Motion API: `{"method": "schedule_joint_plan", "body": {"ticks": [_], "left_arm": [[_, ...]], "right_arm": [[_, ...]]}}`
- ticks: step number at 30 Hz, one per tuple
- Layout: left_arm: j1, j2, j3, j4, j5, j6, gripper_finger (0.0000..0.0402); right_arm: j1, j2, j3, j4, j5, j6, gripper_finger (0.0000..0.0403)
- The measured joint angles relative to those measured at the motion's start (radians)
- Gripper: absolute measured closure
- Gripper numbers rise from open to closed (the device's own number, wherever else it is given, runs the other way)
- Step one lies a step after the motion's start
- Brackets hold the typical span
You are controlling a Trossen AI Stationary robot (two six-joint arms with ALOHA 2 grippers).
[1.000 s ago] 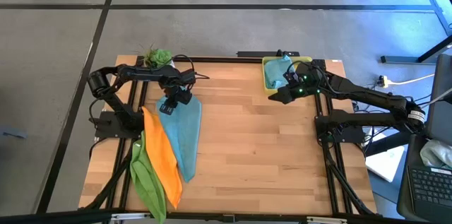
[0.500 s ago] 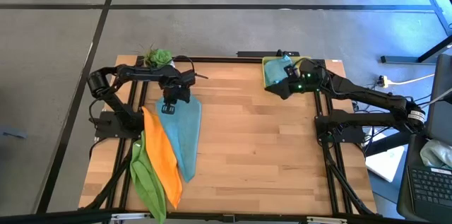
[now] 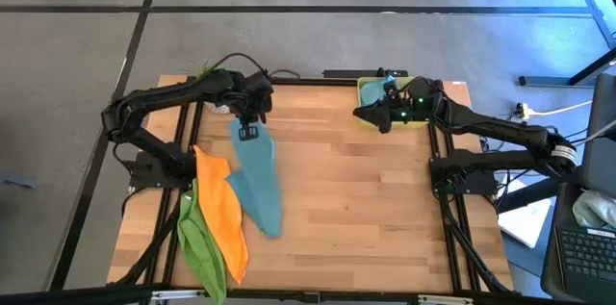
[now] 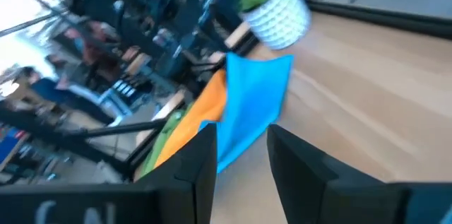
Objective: Fold microfiber towels
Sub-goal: Fold the right blue microfiber towel
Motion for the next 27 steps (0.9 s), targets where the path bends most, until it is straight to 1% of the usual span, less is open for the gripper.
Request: {"method": "schedule_joint_plan", "body": {"ticks": [2, 4, 8, 11, 13, 16, 18, 22, 25, 27], "left_arm": [[-0.015, 0.001, 0.06, -0.038, 0.001, -0.037, 0.0401], [-0.031, 0.001, 0.114, -0.038, 0.0, -0.07, 0.0401], [-0.062, 0.001, 0.184, -0.04, -0.003, -0.155, 0.0401], [-0.082, 0.001, 0.217, -0.054, -0.003, -0.201, 0.0401], [-0.094, 0.001, 0.23, -0.056, -0.006, -0.225, 0.0401], [-0.104, 0.001, 0.242, -0.055, -0.008, -0.264, 0.0401], [-0.109, 0.001, 0.248, -0.052, -0.012, -0.29, 0.0401], [-0.115, 0.001, 0.263, -0.045, -0.041, -0.33, 0.0401], [-0.116, 0.002, 0.279, -0.037, -0.053, -0.342, 0.0401], [-0.116, 0.002, 0.287, -0.031, -0.056, -0.354, 0.0401]], "right_arm": [[0.02, 0.037, 0.0, 0.07, -0.02, 0.003, 0.0274], [0.047, 0.078, 0.002, 0.151, -0.021, 0.001, 0.0274], [0.102, 0.19, 0.082, 0.204, -0.021, -0.063, 0.0274], [0.138, 0.29, 0.184, 0.192, -0.021, -0.151, 0.0274], [0.153, 0.364, 0.258, 0.18, -0.021, -0.181, 0.0274], [0.162, 0.474, 0.367, 0.162, -0.03, -0.181, 0.0273], [0.166, 0.547, 0.442, 0.132, -0.069, -0.187, 0.0269], [0.185, 0.67, 0.583, 0.04, -0.156, -0.231, 0.0245], [0.202, 0.741, 0.667, -0.032, -0.162, -0.262, 0.0222], [0.211, 0.779, 0.713, -0.048, -0.162, -0.28, 0.0209]]}}
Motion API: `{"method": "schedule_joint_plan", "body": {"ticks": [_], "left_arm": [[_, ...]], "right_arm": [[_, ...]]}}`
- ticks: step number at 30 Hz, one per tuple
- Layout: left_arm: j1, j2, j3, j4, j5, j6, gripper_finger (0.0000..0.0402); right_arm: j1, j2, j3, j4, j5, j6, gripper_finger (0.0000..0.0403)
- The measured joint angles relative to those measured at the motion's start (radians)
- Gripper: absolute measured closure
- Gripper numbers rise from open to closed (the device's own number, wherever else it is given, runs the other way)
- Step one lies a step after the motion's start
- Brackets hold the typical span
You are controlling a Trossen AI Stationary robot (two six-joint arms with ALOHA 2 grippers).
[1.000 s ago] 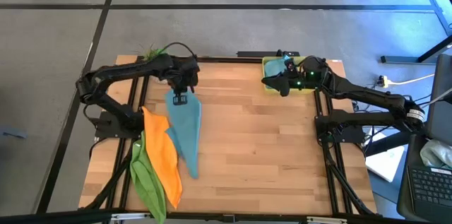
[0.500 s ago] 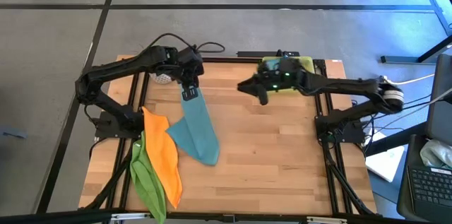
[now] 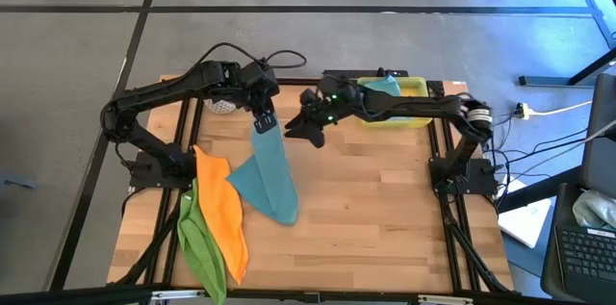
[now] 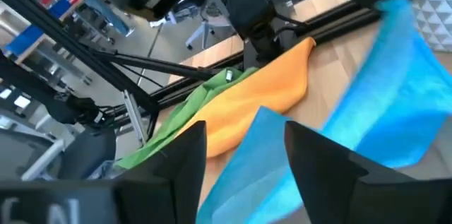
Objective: Fold microfiber towels
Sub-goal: Fold the right blue microfiber towel
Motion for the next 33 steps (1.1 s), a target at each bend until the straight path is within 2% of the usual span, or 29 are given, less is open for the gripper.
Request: {"method": "schedule_joint_plan", "body": {"ticks": [7, 12, 26, 33], "left_arm": [[0.0, 0.0, 0.039, 0.02, 0.0, -0.003, 0.0401], [0.001, 0.0, 0.076, 0.037, 0.0, -0.002, 0.0401], [0.035, 0.0, 0.171, 0.06, -0.036, 0.027, 0.0401], [0.059, 0.0, 0.245, 0.065, -0.036, 0.027, 0.0401]], "right_arm": [[0.013, 0.065, 0.063, -0.072, 0.002, -0.006, 0.0197], [0.012, 0.07, 0.064, -0.118, 0.056, 0.013, 0.0202], [0.023, 0.076, -0.021, -0.193, 0.104, -0.003, 0.0202], [0.022, 0.076, -0.072, -0.316, 0.124, 0.015, 0.0202]]}}
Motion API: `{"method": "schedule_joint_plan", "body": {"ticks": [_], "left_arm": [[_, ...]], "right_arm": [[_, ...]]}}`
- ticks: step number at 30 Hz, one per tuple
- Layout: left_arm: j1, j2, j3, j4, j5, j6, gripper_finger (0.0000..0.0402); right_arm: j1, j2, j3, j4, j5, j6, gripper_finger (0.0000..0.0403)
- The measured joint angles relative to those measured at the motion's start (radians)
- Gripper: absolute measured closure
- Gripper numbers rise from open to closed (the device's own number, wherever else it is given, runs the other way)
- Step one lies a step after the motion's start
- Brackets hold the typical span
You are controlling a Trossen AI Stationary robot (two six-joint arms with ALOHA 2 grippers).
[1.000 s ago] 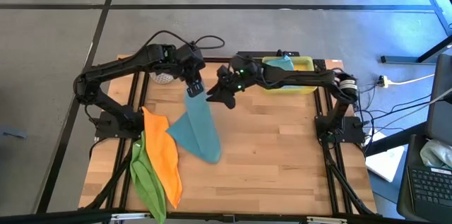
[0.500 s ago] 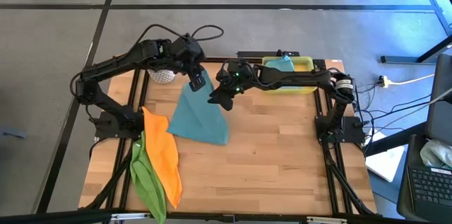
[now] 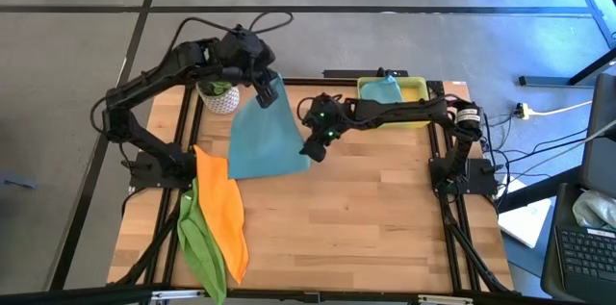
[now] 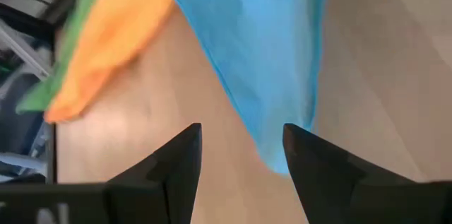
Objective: Fold microfiber towels
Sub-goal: Fold the right blue microfiber towel
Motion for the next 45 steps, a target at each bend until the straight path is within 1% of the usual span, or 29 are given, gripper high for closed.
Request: {"method": "schedule_joint_plan", "body": {"ticks": [4, 9, 12, 16, 21, 25, 28, 31, 34, 37, 39, 45], "left_arm": [[-0.001, 0.0, 0.033, -0.001, 0.001, 0.0, 0.0401], [-0.031, 0.0, 0.059, 0.0, 0.0, -0.001, 0.0401], [-0.058, 0.0, 0.059, -0.03, 0.003, -0.014, 0.0401], [-0.093, 0.0, 0.059, -0.092, -0.008, -0.048, 0.0401], [-0.149, 0.0, 0.059, -0.087, -0.058, -0.061, 0.0401], [-0.156, 0.0, 0.059, -0.075, -0.067, -0.071, 0.0401], [-0.156, 0.0, 0.059, -0.046, -0.053, -0.087, 0.0401], [-0.157, 0.0, 0.059, -0.02, -0.023, -0.088, 0.0401], [-0.162, 0.0, 0.059, -0.026, -0.015, -0.087, 0.0401], [-0.166, 0.0, 0.059, -0.03, -0.024, -0.087, 0.0401], [-0.166, 0.0, 0.059, -0.031, -0.036, -0.087, 0.0401], [-0.164, 0.0, 0.059, -0.044, -0.047, -0.088, 0.0401]], "right_arm": [[0.0, 0.0, -0.014, 0.001, 0.0, -0.011, 0.0202], [0.0, 0.0, -0.015, 0.028, 0.0, -0.099, 0.0202], [-0.008, -0.012, -0.011, 0.036, -0.013, -0.131, 0.0202], [-0.029, -0.079, 0.028, 0.084, -0.01, -0.166, 0.0203], [-0.033, -0.163, 0.072, 0.165, -0.012, -0.229, 0.0203], [-0.023, -0.2, 0.119, 0.179, -0.013, -0.314, 0.0203], [-0.023, -0.192, 0.151, 0.175, 0.014, -0.355, 0.0203], [-0.023, -0.182, 0.169, 0.201, 0.11, -0.366, 0.0203], [-0.026, -0.182, 0.169, 0.228, 0.178, -0.364, 0.0203], [-0.033, -0.188, 0.169, 0.25, 0.18, -0.364, 0.0203], [-0.033, -0.191, 0.17, 0.267, 0.16, -0.364, 0.0203], [-0.032, -0.195, 0.17, 0.268, 0.15, -0.354, 0.0203]]}}
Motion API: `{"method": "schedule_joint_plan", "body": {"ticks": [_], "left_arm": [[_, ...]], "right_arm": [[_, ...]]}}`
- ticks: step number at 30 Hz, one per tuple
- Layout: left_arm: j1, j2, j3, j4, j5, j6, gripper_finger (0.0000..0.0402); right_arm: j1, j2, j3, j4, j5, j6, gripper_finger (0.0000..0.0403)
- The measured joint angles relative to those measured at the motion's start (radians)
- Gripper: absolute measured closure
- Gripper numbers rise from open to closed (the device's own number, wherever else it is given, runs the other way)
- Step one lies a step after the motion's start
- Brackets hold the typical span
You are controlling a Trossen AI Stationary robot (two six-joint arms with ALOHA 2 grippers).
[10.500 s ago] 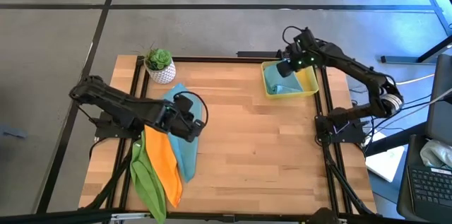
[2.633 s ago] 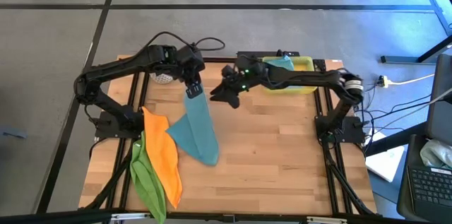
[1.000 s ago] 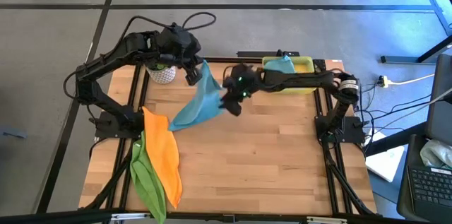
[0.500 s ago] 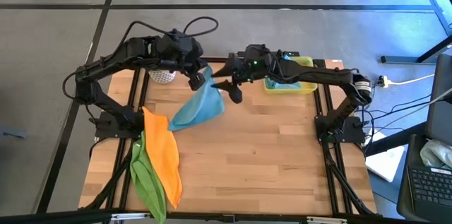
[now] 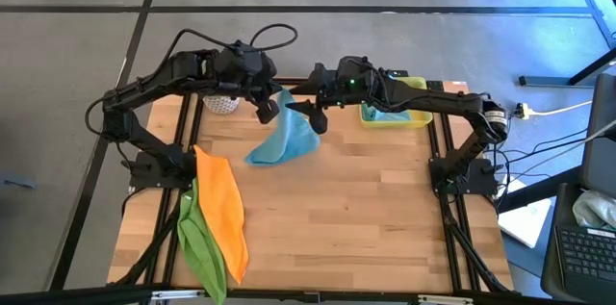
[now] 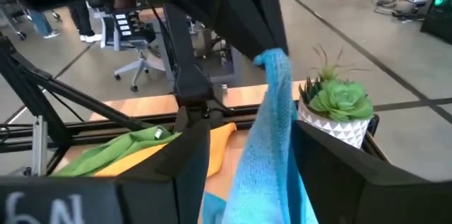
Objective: Fold microfiber towels
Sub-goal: Fold the right blue microfiber towel
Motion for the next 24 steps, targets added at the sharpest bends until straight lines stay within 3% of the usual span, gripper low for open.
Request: {"method": "schedule_joint_plan", "body": {"ticks": [8, 24], "left_arm": [[0.0, 0.0, 0.0, -0.054, -0.024, 0.0, 0.0401], [0.0, 0.0, 0.0, -0.026, 0.026, 0.009, 0.0401]], "right_arm": [[0.0, -0.044, 0.002, -0.047, -0.001, -0.008, 0.0203], [0.002, 0.021, 0.0, -0.016, -0.03, -0.03, 0.0207]]}}
